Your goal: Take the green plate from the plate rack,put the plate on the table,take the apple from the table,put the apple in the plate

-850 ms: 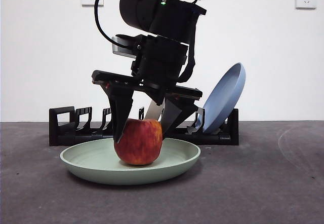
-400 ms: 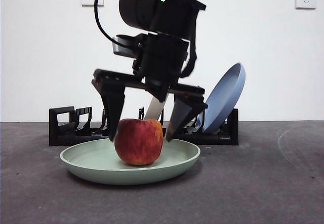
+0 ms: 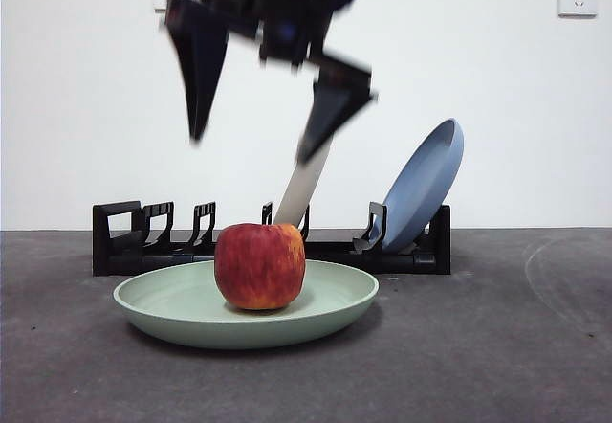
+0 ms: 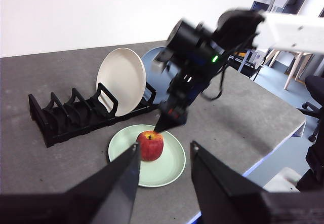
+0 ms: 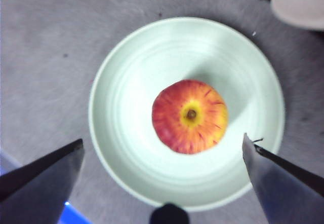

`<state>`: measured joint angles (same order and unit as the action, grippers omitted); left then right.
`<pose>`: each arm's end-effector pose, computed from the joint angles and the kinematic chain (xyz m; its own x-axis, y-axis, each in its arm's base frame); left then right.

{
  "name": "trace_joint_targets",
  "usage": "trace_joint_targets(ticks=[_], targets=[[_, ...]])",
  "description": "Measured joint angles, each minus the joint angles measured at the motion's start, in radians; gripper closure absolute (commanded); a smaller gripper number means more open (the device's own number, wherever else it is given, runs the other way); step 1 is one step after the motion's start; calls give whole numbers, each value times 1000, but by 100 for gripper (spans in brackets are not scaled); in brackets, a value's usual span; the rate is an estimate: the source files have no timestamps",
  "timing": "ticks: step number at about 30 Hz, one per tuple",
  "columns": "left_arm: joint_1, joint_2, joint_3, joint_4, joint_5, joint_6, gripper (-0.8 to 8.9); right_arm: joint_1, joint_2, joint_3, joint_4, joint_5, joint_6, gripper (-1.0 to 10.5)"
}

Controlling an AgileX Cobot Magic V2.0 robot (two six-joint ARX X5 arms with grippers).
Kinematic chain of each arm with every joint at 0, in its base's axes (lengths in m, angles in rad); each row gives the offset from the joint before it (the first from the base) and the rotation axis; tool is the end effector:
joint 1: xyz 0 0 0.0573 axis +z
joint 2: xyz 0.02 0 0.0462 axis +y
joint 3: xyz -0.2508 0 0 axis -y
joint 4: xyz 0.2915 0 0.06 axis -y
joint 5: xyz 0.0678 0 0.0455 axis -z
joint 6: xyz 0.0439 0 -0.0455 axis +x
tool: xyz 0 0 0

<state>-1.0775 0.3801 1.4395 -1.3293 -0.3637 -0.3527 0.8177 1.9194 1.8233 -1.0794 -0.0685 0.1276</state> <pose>0.0054 0.0230 0.4511 0.7399 -0.6249 -0.2492 0.5765 0.7798 -0.2439 0.3018 0.3264 0.2680 0.2128 0.3271 -0.9207 -0.6595 0.7434 0.1117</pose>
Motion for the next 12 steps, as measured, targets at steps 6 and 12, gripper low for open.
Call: trace_joint_targets(ticks=[6,12], targets=[[0,13,0,0,0,0,648,0,-183,64,-83,22,-47,354],[0,98,0,6,-49,1,648,0,-410,66,-215,96,-56,354]])
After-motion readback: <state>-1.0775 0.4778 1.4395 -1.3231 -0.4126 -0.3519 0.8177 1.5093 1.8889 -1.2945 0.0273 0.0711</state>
